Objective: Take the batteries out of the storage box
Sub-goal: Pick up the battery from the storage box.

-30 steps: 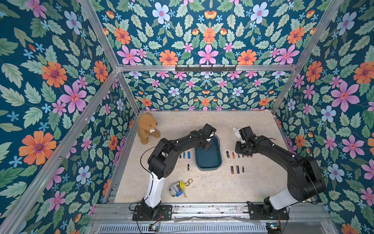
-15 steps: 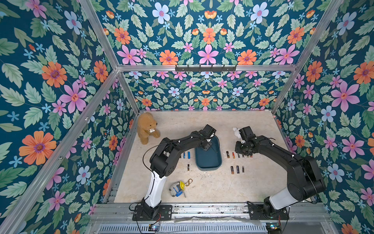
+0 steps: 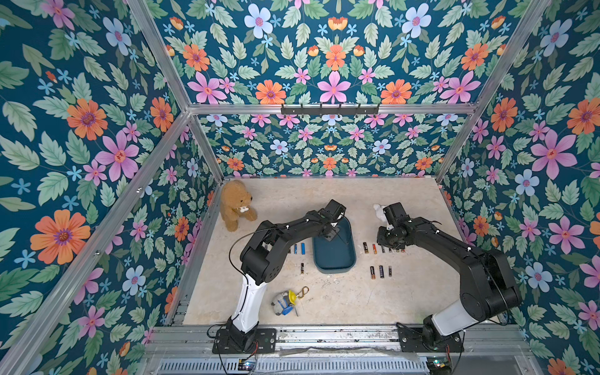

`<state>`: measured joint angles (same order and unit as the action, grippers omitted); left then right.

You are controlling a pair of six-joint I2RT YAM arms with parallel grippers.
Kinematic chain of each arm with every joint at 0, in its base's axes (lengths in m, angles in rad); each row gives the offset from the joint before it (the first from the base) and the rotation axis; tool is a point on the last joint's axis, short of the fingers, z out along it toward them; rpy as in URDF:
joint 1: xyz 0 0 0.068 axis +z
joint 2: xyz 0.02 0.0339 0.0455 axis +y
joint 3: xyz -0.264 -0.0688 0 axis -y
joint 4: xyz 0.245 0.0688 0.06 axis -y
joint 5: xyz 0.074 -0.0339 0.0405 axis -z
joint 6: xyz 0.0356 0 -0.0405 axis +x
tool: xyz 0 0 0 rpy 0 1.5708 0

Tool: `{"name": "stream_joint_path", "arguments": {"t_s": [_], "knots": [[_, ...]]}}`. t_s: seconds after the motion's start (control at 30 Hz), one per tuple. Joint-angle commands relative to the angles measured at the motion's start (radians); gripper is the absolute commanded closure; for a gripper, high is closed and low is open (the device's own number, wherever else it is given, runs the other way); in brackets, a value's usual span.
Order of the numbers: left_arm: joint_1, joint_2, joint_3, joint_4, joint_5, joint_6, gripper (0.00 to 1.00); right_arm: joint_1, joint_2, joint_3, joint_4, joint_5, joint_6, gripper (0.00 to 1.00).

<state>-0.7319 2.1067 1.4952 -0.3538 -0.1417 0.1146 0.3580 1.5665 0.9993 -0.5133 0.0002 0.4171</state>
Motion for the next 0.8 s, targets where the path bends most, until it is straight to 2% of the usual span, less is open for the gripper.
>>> {"name": "stream_joint_path", "arguments": {"t_s": [0.0, 0.57, 0.77], "knots": [[0.0, 0.001, 0.0, 0.003, -0.015, 0.011, 0.53, 0.0, 0.004, 0.006, 0.001, -0.005, -0.01, 0.61], [0.0, 0.024, 0.006, -0.007, -0.015, 0.003, 0.54, 0.001, 0.01, 0.002, 0.007, -0.011, -0.01, 0.61], [0.0, 0.018, 0.006, -0.025, 0.004, -0.016, 0.62, 0.001, 0.009, 0.007, 0.007, -0.011, -0.01, 0.61]]}}
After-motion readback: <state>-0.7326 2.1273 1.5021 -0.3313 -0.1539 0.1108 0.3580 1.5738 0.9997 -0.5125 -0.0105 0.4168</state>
